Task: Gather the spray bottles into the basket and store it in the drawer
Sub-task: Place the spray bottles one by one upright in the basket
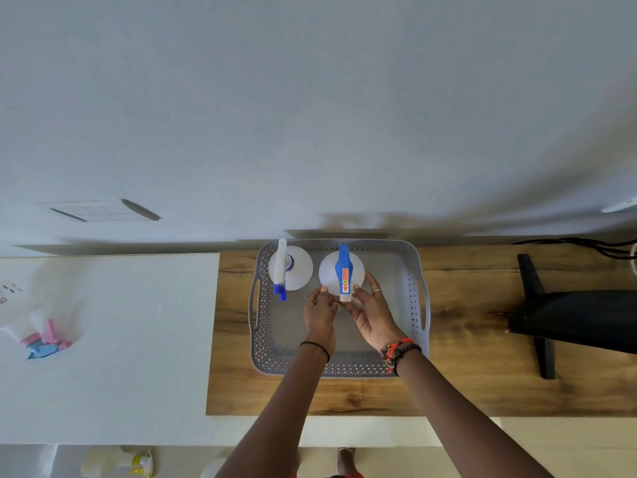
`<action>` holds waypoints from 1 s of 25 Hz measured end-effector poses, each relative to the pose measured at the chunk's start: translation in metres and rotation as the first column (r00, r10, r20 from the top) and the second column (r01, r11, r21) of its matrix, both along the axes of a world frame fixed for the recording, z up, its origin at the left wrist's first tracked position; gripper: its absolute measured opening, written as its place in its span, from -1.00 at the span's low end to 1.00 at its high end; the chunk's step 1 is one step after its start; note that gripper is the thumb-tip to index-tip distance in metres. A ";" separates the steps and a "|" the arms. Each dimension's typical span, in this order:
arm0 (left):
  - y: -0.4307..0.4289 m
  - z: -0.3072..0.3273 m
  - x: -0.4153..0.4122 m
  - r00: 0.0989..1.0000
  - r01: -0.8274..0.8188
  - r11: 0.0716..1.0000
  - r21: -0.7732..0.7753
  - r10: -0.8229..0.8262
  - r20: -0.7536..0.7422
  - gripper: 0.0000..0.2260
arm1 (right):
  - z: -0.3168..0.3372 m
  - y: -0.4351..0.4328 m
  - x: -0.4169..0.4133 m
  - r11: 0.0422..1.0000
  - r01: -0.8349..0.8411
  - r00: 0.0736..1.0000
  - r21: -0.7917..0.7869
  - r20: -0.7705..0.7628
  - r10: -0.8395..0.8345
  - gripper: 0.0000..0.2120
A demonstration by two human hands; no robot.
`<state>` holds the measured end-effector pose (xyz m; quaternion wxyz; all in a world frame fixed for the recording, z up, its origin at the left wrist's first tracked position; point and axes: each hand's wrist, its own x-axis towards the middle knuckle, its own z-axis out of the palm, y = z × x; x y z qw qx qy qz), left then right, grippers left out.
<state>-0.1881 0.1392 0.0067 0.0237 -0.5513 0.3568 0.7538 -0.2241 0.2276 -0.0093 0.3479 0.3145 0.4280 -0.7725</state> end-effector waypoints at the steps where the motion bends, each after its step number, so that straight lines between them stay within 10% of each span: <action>1: 0.000 0.001 -0.001 1.000 -0.010 1.000 -0.001 0.010 -0.004 -0.68 | 0.001 -0.001 -0.001 1.000 -0.001 1.000 0.004 0.002 0.001 -0.45; 15: -0.005 0.003 -0.010 0.999 -0.033 0.999 -0.011 0.033 0.008 -0.87 | 0.008 -0.003 -0.010 0.999 -0.010 0.998 -0.030 0.057 0.012 -0.44; 25: -0.013 0.019 0.029 0.995 0.060 0.979 -0.197 -0.044 0.087 -0.85 | 0.029 -0.019 0.031 0.937 -0.120 0.985 0.327 0.155 0.072 -0.70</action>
